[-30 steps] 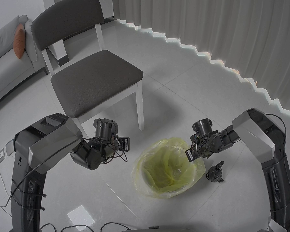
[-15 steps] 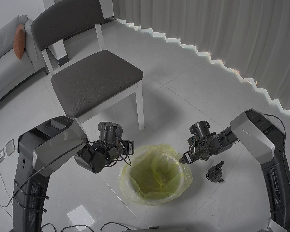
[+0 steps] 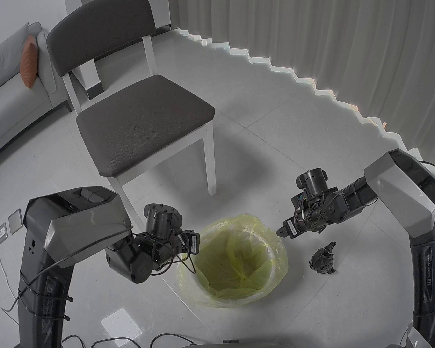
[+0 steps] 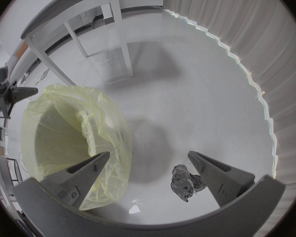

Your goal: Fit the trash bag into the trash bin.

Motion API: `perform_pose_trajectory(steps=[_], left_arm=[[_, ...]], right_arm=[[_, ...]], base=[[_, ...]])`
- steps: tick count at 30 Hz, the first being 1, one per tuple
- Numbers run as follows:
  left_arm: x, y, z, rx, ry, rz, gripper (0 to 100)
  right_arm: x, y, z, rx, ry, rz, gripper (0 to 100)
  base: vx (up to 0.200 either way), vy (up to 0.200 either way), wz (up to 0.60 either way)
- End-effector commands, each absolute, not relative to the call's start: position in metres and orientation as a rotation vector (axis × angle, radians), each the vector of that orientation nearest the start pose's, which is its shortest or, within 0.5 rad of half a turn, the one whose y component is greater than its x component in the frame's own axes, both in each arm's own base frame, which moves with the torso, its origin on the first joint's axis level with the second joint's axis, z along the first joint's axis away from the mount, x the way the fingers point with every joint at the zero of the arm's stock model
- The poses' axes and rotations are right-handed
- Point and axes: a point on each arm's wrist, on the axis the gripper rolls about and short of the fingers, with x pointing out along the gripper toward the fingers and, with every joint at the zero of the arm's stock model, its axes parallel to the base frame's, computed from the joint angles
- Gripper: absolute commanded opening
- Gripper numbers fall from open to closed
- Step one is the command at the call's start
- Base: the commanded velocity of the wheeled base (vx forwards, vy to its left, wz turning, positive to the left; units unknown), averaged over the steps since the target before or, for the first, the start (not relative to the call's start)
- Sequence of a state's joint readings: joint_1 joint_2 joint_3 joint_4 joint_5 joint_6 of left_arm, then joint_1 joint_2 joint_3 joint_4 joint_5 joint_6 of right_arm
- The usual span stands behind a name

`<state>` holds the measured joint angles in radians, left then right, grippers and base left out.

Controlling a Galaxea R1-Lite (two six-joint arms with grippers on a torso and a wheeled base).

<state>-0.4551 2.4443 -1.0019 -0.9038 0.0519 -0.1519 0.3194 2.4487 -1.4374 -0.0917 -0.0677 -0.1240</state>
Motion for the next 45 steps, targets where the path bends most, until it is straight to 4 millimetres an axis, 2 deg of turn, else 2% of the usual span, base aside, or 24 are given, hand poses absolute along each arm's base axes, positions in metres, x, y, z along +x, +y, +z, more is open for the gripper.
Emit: perform_pose_trajectory(steps=[1, 10, 13, 15, 17, 18, 24, 30, 37, 42, 45], left_arm=[[0.353, -0.178, -0.027, -0.004, 0.567, -0.370, 0], [0.310, -0.176, -0.016, -0.006, 0.562, -0.472, 0], [0.306, -0.177, -0.023, 0.002, 0.585, -0.482, 0], [0.310, -0.179, -0.035, 0.008, 0.605, -0.476, 0], [0.313, -0.180, -0.039, 0.007, 0.601, -0.474, 0], [0.314, -0.179, -0.039, 0.007, 0.599, -0.473, 100], [0.323, -0.179, -0.039, 0.001, 0.585, -0.465, 100], [0.341, -0.160, -0.058, 0.011, 0.605, -0.397, 100], [0.353, -0.138, -0.062, 0.010, 0.602, -0.342, 100], [0.367, -0.139, -0.071, 0.015, 0.599, -0.336, 100], [0.384, -0.145, -0.071, 0.028, 0.634, -0.321, 100]], right_arm=[[0.416, 0.140, 0.021, -0.296, 0.875, 0.297, 100], [0.398, 0.139, 0.022, -0.323, 0.906, 0.294, 100], [0.396, 0.139, 0.019, -0.326, 0.918, 0.295, 100], [0.392, 0.141, 0.017, -0.331, 0.926, 0.301, 100], [0.391, 0.140, 0.017, -0.330, 0.931, 0.300, 100], [0.391, 0.140, 0.017, -0.330, 0.932, 0.300, 100], [0.391, 0.139, 0.017, -0.328, 0.930, 0.299, 100], [0.391, 0.139, 0.015, -0.326, 0.935, 0.299, 100], [0.394, 0.137, 0.013, -0.330, 0.935, 0.297, 100], [0.395, 0.138, 0.013, -0.330, 0.933, 0.297, 100], [0.396, 0.136, 0.012, -0.330, 0.935, 0.294, 100]], base=[[0.000, 0.000, 0.00], [0.000, 0.000, 0.00], [0.000, 0.000, 0.00], [0.000, 0.000, 0.00], [0.000, 0.000, 0.00], [0.000, 0.000, 0.00], [0.000, 0.000, 0.00], [0.000, 0.000, 0.00], [0.000, 0.000, 0.00], [0.000, 0.000, 0.00], [0.000, 0.000, 0.00]])
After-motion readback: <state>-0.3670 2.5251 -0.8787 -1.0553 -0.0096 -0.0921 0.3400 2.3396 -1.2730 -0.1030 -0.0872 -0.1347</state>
